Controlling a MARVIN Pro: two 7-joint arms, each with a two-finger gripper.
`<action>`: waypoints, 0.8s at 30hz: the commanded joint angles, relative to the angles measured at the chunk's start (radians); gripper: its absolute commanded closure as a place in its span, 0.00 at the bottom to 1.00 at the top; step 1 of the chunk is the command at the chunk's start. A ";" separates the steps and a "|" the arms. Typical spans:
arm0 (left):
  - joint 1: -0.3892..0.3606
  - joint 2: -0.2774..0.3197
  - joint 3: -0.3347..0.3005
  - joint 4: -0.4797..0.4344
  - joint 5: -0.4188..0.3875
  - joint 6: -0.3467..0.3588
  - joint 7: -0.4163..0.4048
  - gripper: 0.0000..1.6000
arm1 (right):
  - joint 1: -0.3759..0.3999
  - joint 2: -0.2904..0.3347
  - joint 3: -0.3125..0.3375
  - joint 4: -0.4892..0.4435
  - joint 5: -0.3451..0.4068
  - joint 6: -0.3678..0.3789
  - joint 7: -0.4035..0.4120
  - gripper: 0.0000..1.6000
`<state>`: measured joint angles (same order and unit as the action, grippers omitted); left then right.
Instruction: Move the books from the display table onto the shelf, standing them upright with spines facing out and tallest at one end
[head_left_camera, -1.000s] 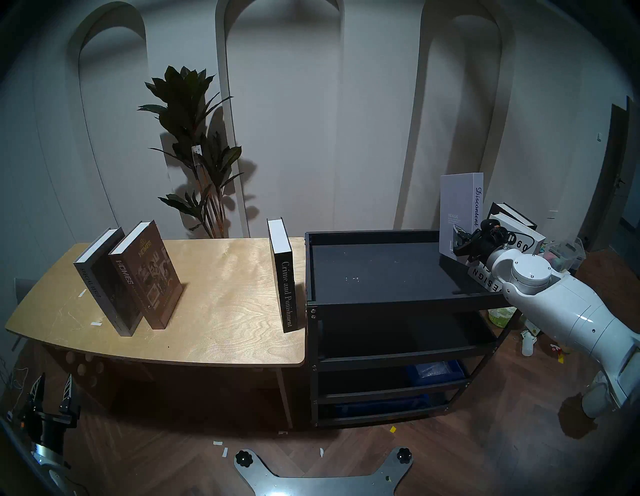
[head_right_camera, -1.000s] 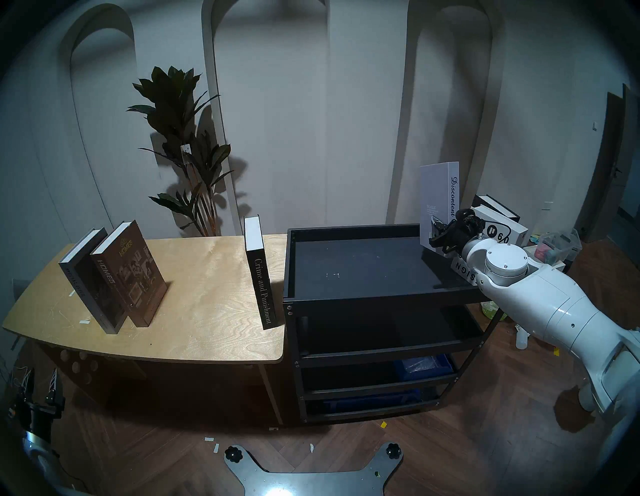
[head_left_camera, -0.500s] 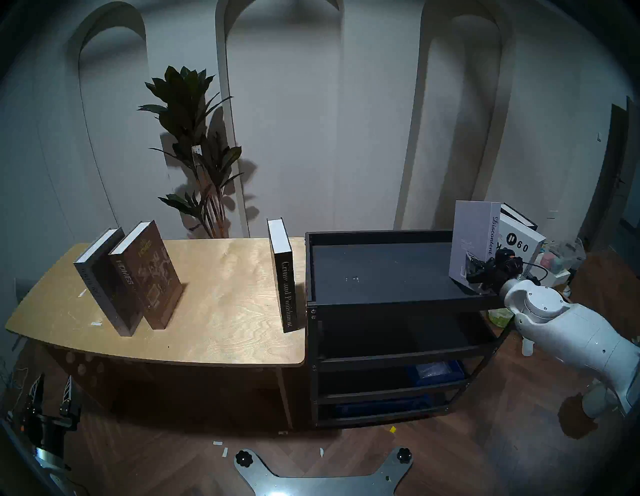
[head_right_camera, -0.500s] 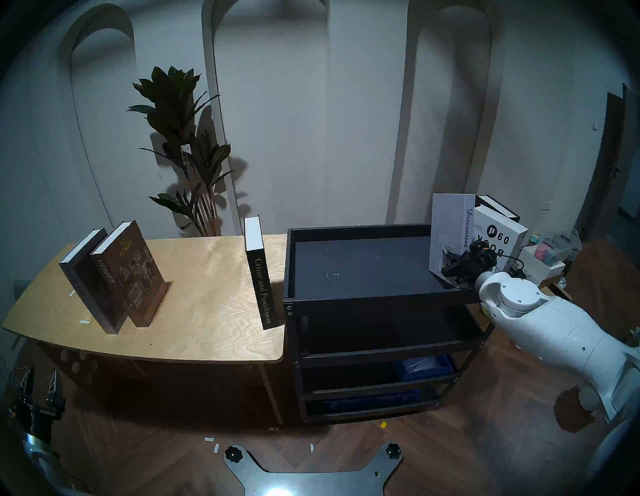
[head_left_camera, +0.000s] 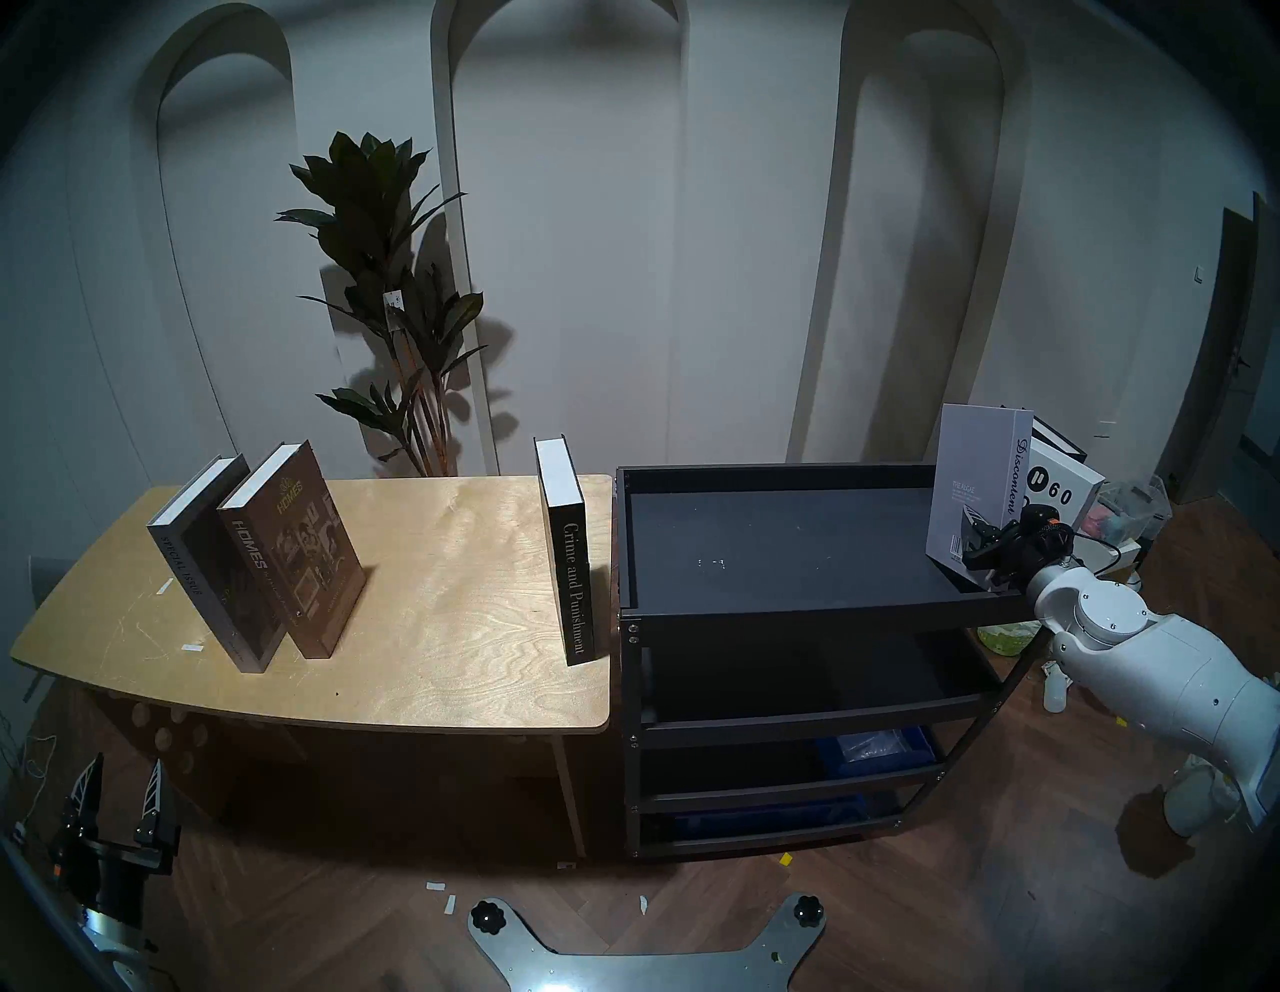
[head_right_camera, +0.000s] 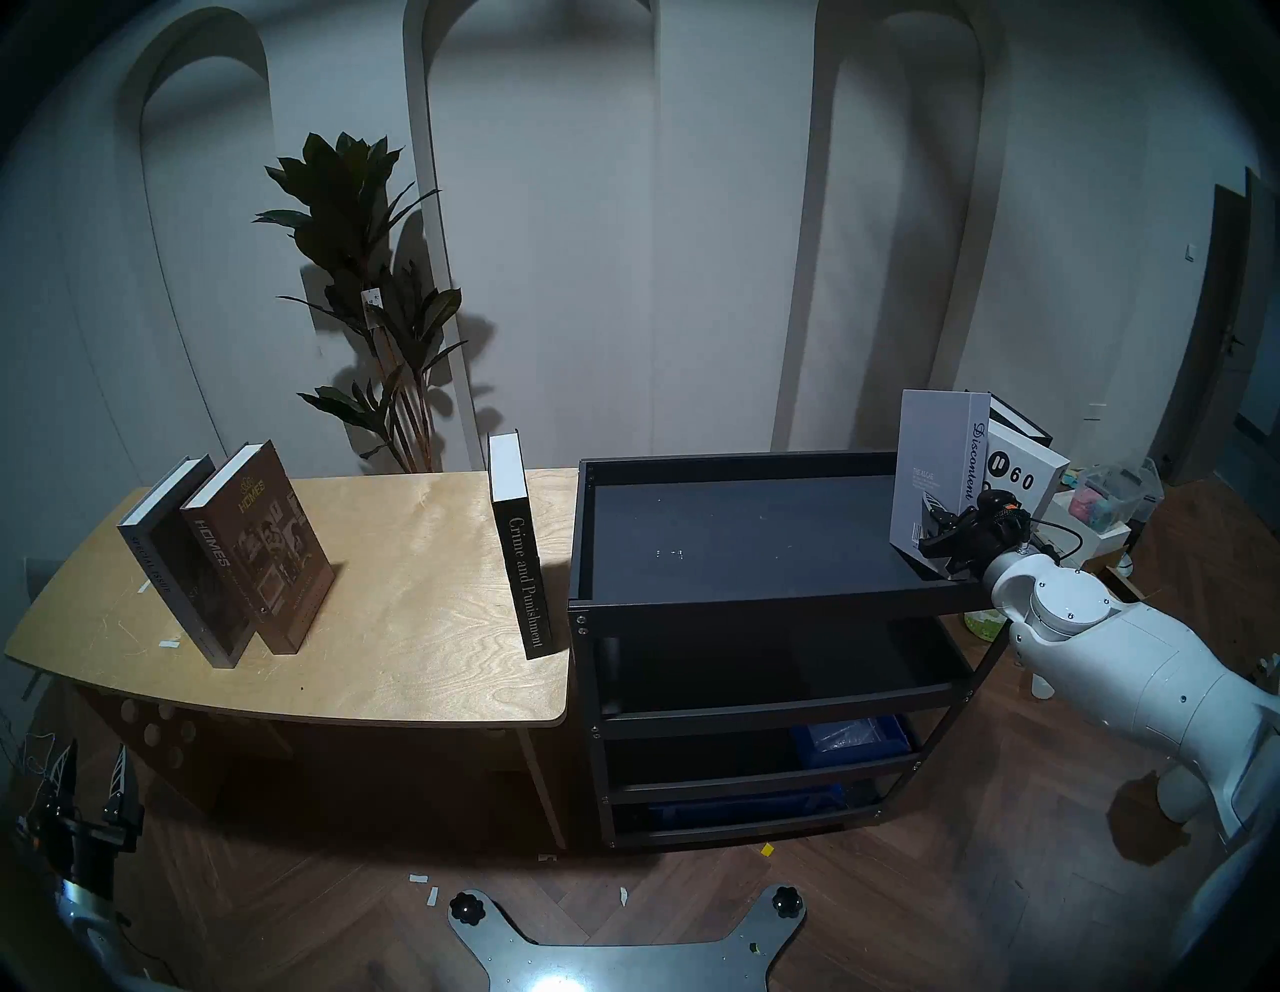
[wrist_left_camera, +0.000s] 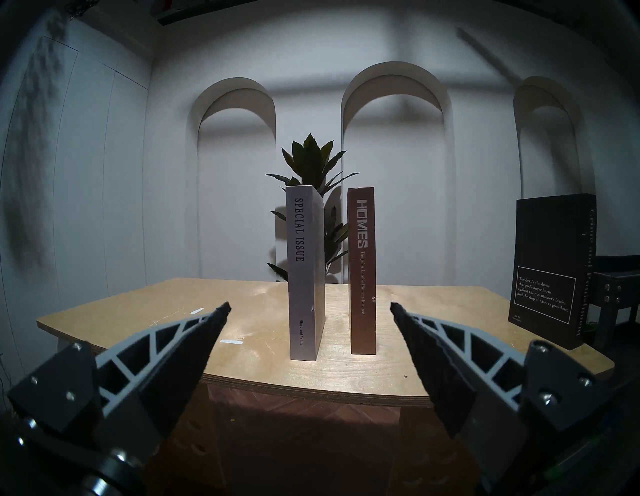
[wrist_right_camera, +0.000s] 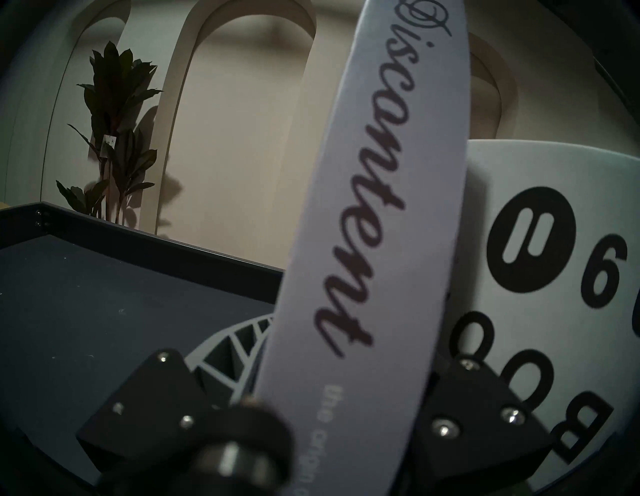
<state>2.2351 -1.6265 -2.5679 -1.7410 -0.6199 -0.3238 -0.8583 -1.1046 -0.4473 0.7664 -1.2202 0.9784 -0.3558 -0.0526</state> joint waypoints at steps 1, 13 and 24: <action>0.001 -0.002 -0.005 -0.026 0.003 -0.006 0.002 0.00 | 0.005 -0.041 -0.025 0.056 -0.024 0.021 0.009 1.00; -0.025 0.024 -0.009 0.004 0.016 0.005 0.007 0.00 | 0.021 -0.084 -0.044 0.084 -0.043 0.019 0.000 1.00; -0.030 0.040 -0.018 -0.001 0.010 0.012 0.001 0.00 | -0.024 -0.037 -0.038 0.015 0.001 0.014 -0.045 0.58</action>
<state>2.2065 -1.6081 -2.5774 -1.7294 -0.6032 -0.3167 -0.8509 -1.0901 -0.5129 0.7236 -1.1695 0.9483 -0.3414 -0.0791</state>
